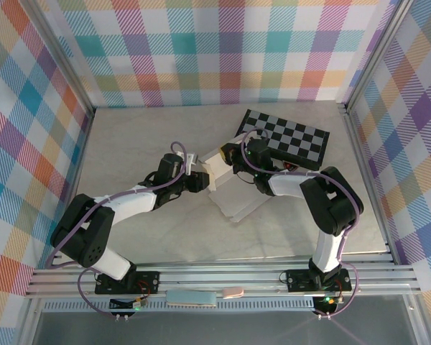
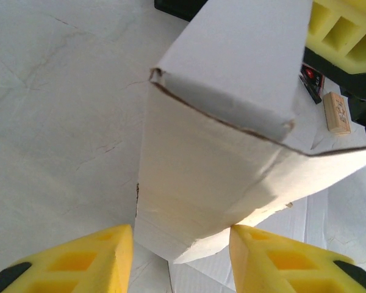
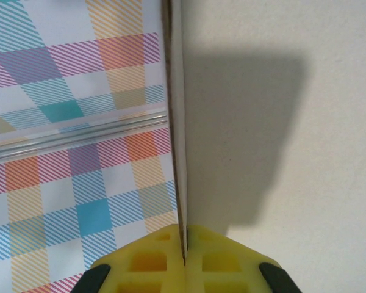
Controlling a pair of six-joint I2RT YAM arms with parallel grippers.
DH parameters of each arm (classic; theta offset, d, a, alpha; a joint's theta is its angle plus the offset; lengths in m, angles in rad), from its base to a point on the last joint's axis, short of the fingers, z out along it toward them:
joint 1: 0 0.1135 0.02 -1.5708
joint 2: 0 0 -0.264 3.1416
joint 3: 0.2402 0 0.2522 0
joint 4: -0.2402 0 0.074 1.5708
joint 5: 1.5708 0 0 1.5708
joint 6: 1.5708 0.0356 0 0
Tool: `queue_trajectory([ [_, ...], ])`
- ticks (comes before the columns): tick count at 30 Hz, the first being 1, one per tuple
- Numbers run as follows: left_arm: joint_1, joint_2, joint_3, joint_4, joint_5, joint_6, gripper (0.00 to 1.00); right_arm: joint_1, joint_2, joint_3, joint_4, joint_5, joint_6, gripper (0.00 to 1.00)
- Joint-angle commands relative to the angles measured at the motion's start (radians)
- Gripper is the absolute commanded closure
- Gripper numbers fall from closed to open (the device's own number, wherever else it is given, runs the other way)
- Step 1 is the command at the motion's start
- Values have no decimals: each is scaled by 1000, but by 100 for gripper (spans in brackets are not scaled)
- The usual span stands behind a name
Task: Fold the paper box
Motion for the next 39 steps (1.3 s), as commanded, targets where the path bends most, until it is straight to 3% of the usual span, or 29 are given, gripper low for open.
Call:
queue_trajectory([
  [1,-10,22,29,62,9,12,55,11,17,-3,13,-9,13,100],
  [19,-52,97,88,53,-64,-10,54,19,24,-1,21,9,45,100],
  [28,-122,158,152,-8,-248,-10,57,30,28,-24,64,29,60,100],
  [33,-159,182,162,-33,-377,-13,58,32,39,-95,191,59,64,100],
  [39,-186,203,185,-44,-430,-13,60,19,28,-162,278,31,68,100],
])
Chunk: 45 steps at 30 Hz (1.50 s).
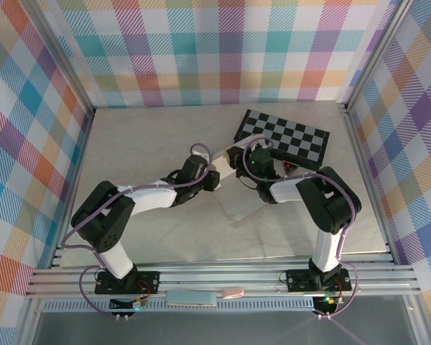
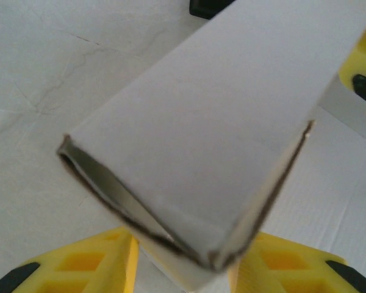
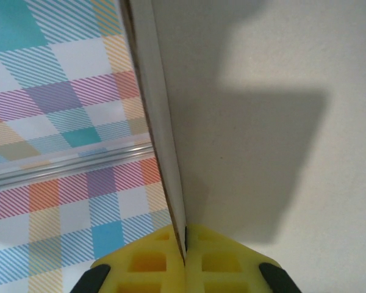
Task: Fold the paper box
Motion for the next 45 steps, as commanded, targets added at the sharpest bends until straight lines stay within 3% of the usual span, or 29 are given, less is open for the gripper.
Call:
queue_trajectory([
  [1,-27,32,40,-10,-72,3,61,18,10,-42,69,-80,19,100],
  [11,-83,83,84,-35,-148,1,70,15,18,-93,145,-67,37,100],
  [30,-139,162,177,-101,-273,-26,100,19,-13,-67,71,-71,54,100],
  [38,-143,174,244,-265,-410,-69,100,21,-69,-58,-27,-52,50,100],
  [44,-142,200,268,-293,-383,-87,100,22,-64,-43,-37,-52,57,100],
  [45,-141,204,268,-289,-376,-87,94,22,-63,-43,-39,-53,56,100],
])
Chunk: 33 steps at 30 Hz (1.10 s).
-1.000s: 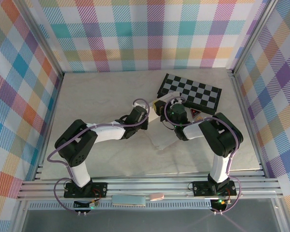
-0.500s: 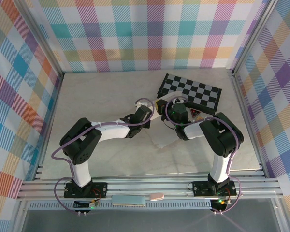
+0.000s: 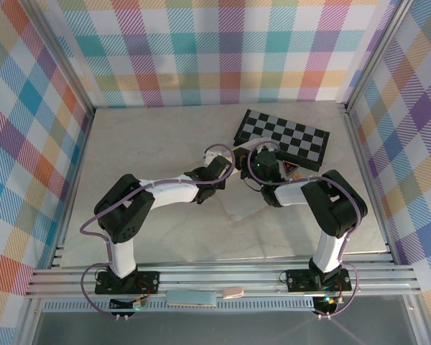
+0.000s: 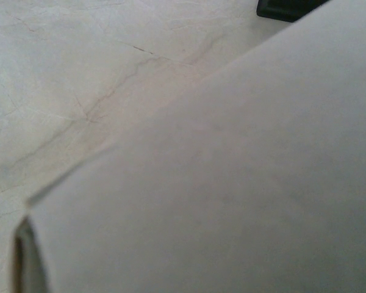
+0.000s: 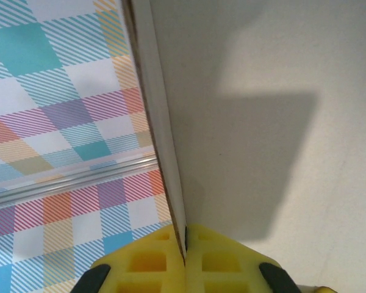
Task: Fold the paper box
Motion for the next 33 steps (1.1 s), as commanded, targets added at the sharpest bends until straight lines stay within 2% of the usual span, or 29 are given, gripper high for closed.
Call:
queue_trajectory([
  [1,-13,36,24,-24,20,7,88,41,-11,17,-45,-79,19,100],
  [3,-8,42,18,-4,32,8,80,41,-15,13,-48,-76,21,100],
  [5,-4,49,17,8,42,9,75,42,-16,11,-51,-70,23,100],
  [10,4,74,34,16,52,18,75,41,-16,13,-54,-70,26,100],
  [13,5,82,45,11,47,16,83,42,-14,20,-62,-70,27,100],
  [17,6,100,65,-27,15,11,100,43,-12,28,-66,-68,31,100],
  [26,11,111,114,-181,-108,-37,100,41,-46,39,-132,-52,18,100],
  [28,14,103,117,-194,-108,-12,100,34,-76,38,-184,-43,3,89],
  [30,19,84,111,-208,-108,24,100,17,-120,44,-264,-42,-21,72],
  [33,32,35,75,-209,-104,91,100,-26,-206,55,-394,-50,-75,54],
])
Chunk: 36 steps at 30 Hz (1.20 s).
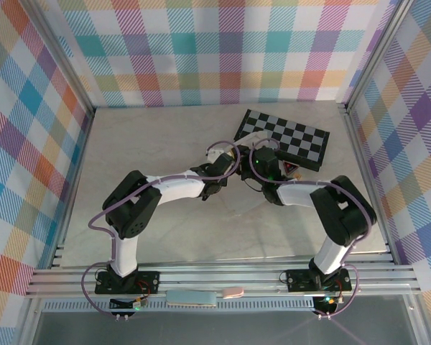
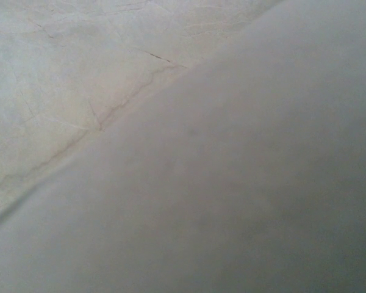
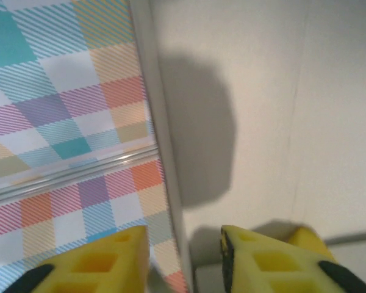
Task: Fold the paper box
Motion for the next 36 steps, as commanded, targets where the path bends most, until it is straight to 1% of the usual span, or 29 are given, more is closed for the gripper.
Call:
queue_trajectory([
  [1,29,-53,-41,-109,-17,127,100,-46,-117,36,-188,-40,-76,49],
  [3,58,-93,-54,-154,27,173,100,-87,-194,77,-343,-54,-134,40],
  [5,88,-143,-72,-170,80,224,100,-131,-253,136,-488,-67,-207,35],
  [7,125,-184,-75,-195,158,269,100,-168,-280,234,-688,-85,-287,35],
  [9,164,-201,-41,-265,227,308,100,-195,-275,334,-859,-93,-377,33],
  [12,205,-199,30,-370,335,360,100,-215,-217,481,-1036,-110,-482,33],
  [14,220,-188,82,-442,395,386,100,-213,-172,563,-1098,-122,-543,34],
  [18,236,-178,163,-546,473,404,100,-214,-60,693,-1171,-169,-582,36],
  [21,238,-183,191,-580,495,407,100,-210,21,753,-1200,-204,-592,38],
  [24,238,-182,203,-594,510,414,100,-205,81,784,-1223,-213,-609,39],
  [31,240,-179,213,-609,509,414,100,-206,115,756,-1270,-209,-649,41],
  [36,240,-177,211,-610,505,414,100,-206,97,667,-1229,-213,-643,43],
])
